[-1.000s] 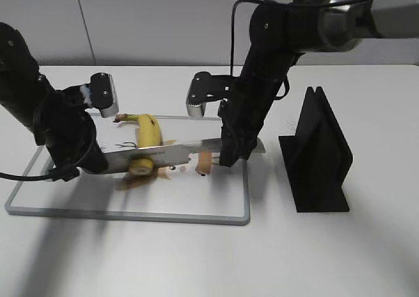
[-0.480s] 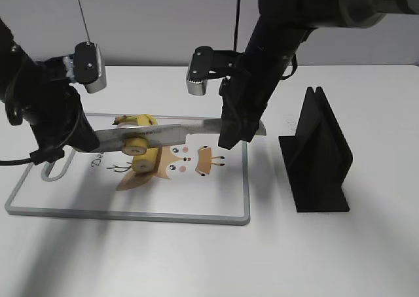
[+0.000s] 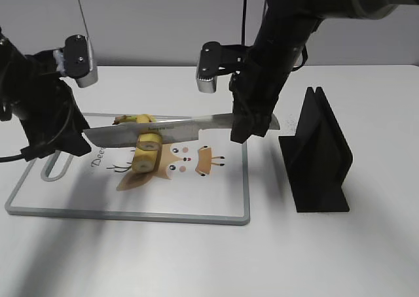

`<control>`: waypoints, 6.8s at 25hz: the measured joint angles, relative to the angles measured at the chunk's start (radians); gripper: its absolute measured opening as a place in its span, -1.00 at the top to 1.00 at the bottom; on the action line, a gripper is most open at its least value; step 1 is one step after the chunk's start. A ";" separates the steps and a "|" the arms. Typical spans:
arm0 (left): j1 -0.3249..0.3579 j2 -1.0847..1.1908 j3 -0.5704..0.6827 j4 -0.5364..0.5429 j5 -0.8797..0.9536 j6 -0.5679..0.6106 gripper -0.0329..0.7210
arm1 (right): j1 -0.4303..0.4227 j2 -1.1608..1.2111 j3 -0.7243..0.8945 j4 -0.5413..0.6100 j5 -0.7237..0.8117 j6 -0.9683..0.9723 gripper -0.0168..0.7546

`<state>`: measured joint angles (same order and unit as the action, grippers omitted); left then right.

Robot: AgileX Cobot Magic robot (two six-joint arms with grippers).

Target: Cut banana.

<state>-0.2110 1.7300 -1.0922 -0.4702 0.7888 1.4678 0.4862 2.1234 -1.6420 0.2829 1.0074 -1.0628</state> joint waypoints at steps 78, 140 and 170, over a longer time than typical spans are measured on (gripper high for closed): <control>0.144 -1.722 0.600 0.433 0.316 -1.273 -0.46 | -0.009 -0.942 0.737 -0.243 -0.211 1.538 0.52; 0.144 -1.714 0.608 0.427 0.296 -1.275 -0.46 | -0.009 -0.776 0.917 -0.283 -0.383 1.618 -0.77; 0.144 -1.714 0.608 0.427 0.296 -1.275 -0.47 | -0.009 -1.490 0.871 -0.218 0.046 1.063 -0.53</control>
<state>-0.0668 0.0163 -0.4844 -0.0429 1.0850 0.1925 0.4773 0.6334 -0.7712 0.0653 1.0529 0.0000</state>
